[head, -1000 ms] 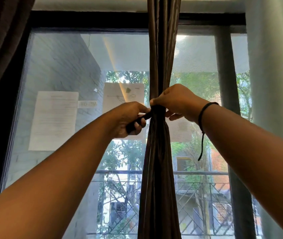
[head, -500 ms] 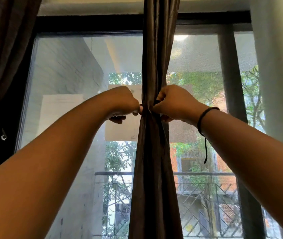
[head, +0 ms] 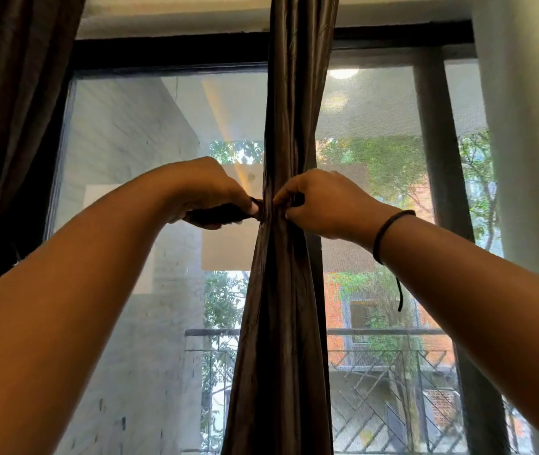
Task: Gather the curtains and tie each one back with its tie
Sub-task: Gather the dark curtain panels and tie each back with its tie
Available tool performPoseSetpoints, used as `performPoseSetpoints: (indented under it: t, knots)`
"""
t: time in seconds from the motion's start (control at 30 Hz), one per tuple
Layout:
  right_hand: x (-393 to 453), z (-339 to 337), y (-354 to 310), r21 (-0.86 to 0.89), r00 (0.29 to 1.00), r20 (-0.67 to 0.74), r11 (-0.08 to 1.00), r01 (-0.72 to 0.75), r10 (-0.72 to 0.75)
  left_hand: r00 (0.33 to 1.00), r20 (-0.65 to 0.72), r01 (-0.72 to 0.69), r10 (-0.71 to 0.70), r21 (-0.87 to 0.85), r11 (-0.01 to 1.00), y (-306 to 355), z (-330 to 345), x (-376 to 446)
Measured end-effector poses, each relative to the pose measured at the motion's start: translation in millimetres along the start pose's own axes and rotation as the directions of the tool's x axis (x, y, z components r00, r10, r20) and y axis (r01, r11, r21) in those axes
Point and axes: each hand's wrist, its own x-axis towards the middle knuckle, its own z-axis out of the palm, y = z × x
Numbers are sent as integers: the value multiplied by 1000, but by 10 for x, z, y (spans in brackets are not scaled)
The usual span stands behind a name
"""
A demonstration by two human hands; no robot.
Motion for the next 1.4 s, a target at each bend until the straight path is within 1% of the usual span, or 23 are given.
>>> performPoseSetpoints:
  t: [0.1,0.2,0.27,0.33,0.4,0.43,0.5,0.57,0.6,0.63,0.67,0.7,0.73,0.77,0.8,0.83,0.87,0.93,1.0,1.1,1.23,1.33,1.4]
  knots:
    - [36,8,-46,-60,1000,7,998,16,-16,1000,-18,-17,16,-47,999,62,26,-43]
    - [78,22,-102,-15,999,44,1000,16,-15,996,-41,-83,79,-118,990,151,161,-57]
    - [76,12,-92,86,997,76,996,8,-15,991,-58,-130,125,-108,986,186,238,-43]
    - [21,-29,-47,240,988,156,971,-13,-25,982,-76,-179,172,-96,979,170,267,-29]
    - [-55,-57,7,357,968,242,934,-29,-63,977,-26,-214,213,-151,965,129,266,-45]
    - [-77,-44,35,384,969,234,923,-17,-80,972,1,-231,236,-187,955,95,263,-40]
    - [-97,-2,84,419,991,117,908,17,-72,959,17,-277,282,-147,950,53,282,-24]
    - [-100,43,102,477,999,-30,878,35,-24,931,-61,-358,359,25,933,41,305,16]
    - [-108,51,96,482,997,-81,875,48,-10,896,-134,-413,423,95,906,42,319,34]
    - [-128,52,86,429,993,-117,901,69,-21,844,-225,-470,486,124,874,52,328,59]
    - [-151,53,79,295,989,-130,950,103,-67,820,-294,-501,491,44,864,89,329,50]
    - [-179,52,68,96,985,-121,986,139,-127,821,-326,-519,469,-80,851,140,330,47]
    - [-216,72,57,-119,979,-107,979,163,-176,842,-299,-508,450,-157,847,212,331,55]
    - [-258,115,43,-306,963,-121,932,194,-240,872,-211,-478,442,-165,863,293,343,73]
    - [-301,176,25,-452,931,-167,864,222,-326,897,-93,-440,432,-95,893,389,370,91]
    - [-334,235,4,-547,902,-210,810,212,-377,917,23,-398,397,29,917,464,399,109]
    - [-364,286,-19,-581,893,-235,792,187,-384,936,94,-351,340,162,922,540,429,120]
    - [-390,377,-35,-612,877,-295,780,131,-379,959,130,-280,250,333,900,654,490,152]
    - [-427,440,-17,-648,858,-340,758,82,-384,975,147,-214,168,395,893,729,534,179]
    - [-506,467,0,-620,850,-361,780,88,-383,987,134,-145,89,496,856,762,579,236]
    - [-527,435,84,-555,864,-356,824,110,-355,985,132,-160,109,486,859,747,554,264]
    - [-579,388,99,-504,863,-383,857,103,-329,986,139,-156,96,530,834,724,518,219]
    - [-639,409,89,-493,855,-396,863,111,-335,979,180,-158,93,391,907,711,466,207]
